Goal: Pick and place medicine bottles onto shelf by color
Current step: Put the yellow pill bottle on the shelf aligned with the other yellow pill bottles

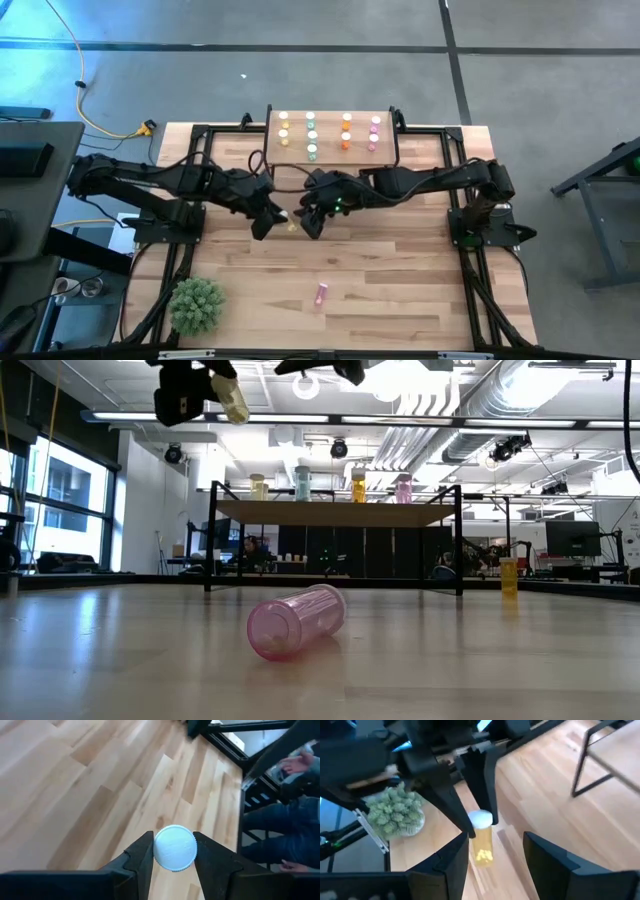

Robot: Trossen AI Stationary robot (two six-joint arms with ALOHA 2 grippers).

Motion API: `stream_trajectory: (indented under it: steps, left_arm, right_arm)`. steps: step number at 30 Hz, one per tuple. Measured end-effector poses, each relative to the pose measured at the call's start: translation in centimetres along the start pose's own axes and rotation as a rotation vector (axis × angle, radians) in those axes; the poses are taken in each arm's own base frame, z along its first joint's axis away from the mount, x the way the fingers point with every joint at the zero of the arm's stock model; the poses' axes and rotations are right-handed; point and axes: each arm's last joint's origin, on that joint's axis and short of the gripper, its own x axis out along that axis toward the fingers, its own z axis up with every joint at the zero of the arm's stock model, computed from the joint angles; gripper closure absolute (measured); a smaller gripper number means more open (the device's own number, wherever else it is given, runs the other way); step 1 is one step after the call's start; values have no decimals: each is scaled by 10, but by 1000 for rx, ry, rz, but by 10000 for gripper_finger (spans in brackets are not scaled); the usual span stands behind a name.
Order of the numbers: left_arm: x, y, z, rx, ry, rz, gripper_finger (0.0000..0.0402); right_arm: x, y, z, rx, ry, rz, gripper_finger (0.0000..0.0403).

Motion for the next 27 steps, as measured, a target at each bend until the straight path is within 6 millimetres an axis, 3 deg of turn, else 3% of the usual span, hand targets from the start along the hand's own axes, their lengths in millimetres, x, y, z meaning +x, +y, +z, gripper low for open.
stream_trajectory:
  steps: [17, 27]
  left_arm:
    - [-8, 52, 32, 36, -106, 186, 284]
    - [-43, 71, 59, 104, -123, 412, 284]
  right_arm:
    - [-31, -46, 36, -26, -84, -87, 224]
    - [-38, -89, 53, -8, -80, -185, 224]
